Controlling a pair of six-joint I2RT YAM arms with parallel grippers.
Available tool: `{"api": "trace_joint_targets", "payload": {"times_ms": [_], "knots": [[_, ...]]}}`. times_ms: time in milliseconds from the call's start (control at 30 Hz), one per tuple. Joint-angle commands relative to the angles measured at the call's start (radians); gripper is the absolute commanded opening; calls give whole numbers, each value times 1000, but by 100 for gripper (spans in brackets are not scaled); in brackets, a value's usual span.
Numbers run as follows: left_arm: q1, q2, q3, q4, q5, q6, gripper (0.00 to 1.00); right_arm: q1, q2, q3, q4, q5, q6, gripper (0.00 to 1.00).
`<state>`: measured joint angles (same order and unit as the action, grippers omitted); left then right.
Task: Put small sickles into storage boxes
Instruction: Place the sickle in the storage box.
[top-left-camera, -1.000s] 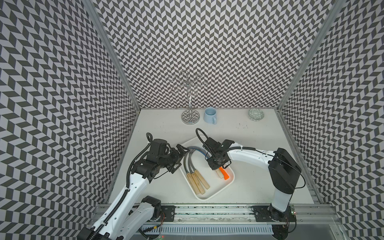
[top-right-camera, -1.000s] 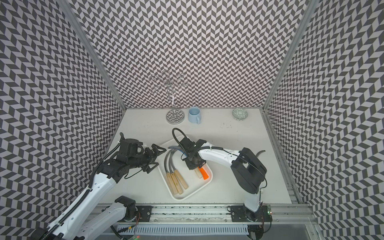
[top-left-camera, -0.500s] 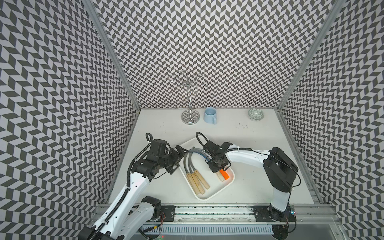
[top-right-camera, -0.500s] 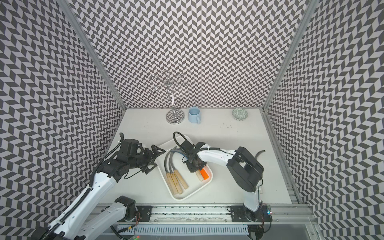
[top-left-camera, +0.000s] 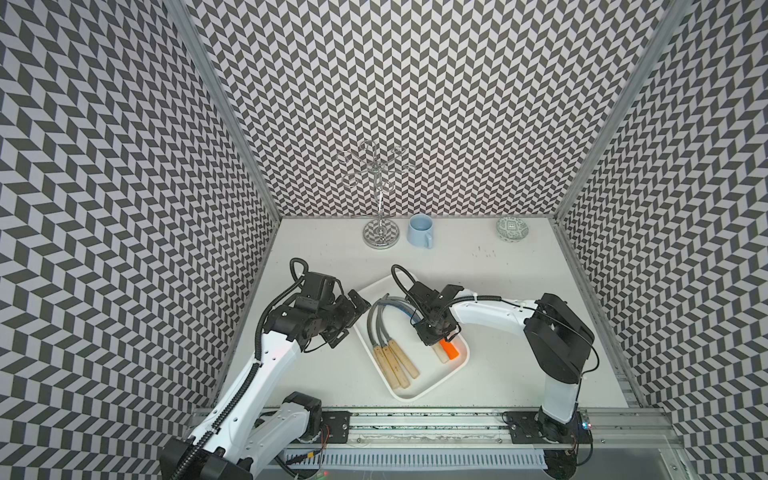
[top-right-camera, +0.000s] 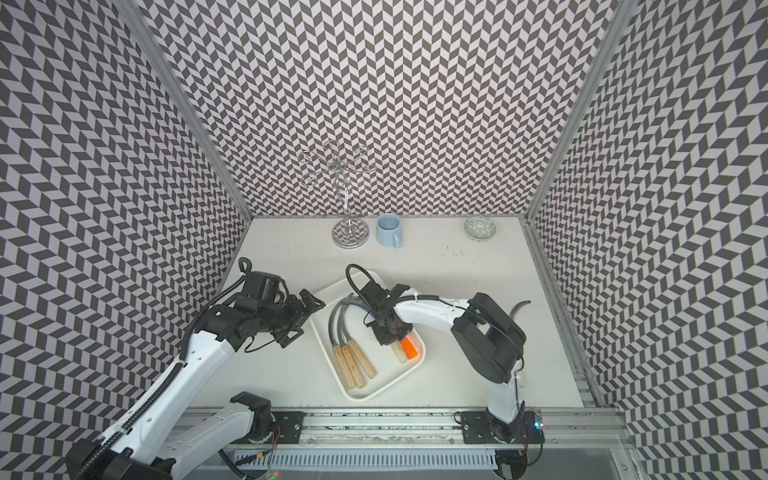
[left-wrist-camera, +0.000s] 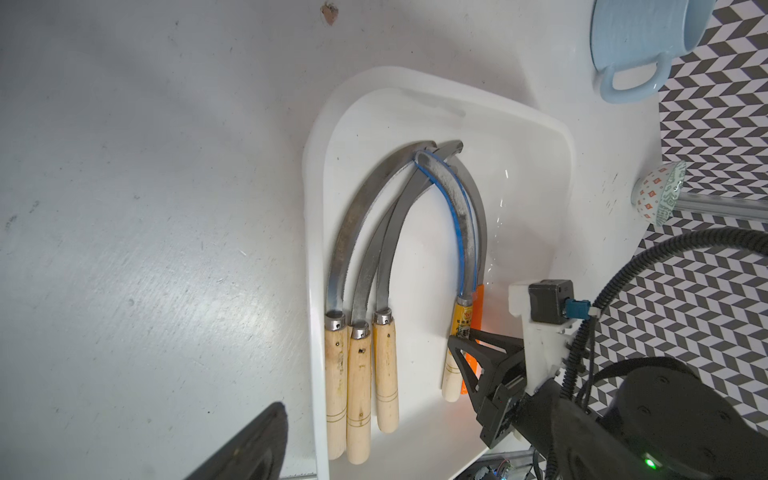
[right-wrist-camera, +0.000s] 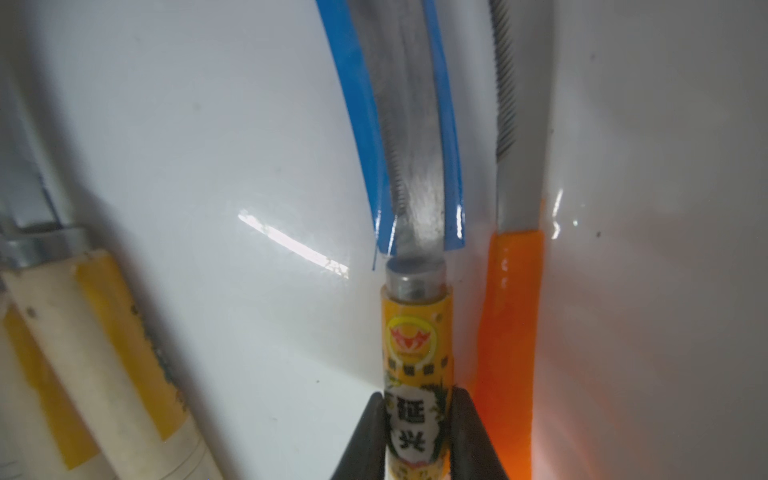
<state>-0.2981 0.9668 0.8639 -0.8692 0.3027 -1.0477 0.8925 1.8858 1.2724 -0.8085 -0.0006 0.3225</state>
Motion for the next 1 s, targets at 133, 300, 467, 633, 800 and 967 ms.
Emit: {"api": "trace_joint_targets", "payload": {"times_ms": [133, 300, 467, 633, 800, 967], "knots": [[7, -15, 42, -39, -35, 44, 99, 0, 7, 19, -17, 5, 14, 36], [8, -16, 32, -27, -19, 45, 100, 0, -17, 27, -25, -11, 21, 54], [8, -22, 27, -12, -8, 43, 100, 2, -44, 70, -58, -41, 35, 61], [9, -21, 11, 25, 16, 35, 100, 5, -89, 140, -113, -61, 53, 69], [8, 0, -8, 87, 58, 30, 100, 5, -153, 166, -151, -56, 71, 89], [7, 54, 21, 122, 71, 56, 100, 2, -204, 150, -179, -22, 85, 100]]}}
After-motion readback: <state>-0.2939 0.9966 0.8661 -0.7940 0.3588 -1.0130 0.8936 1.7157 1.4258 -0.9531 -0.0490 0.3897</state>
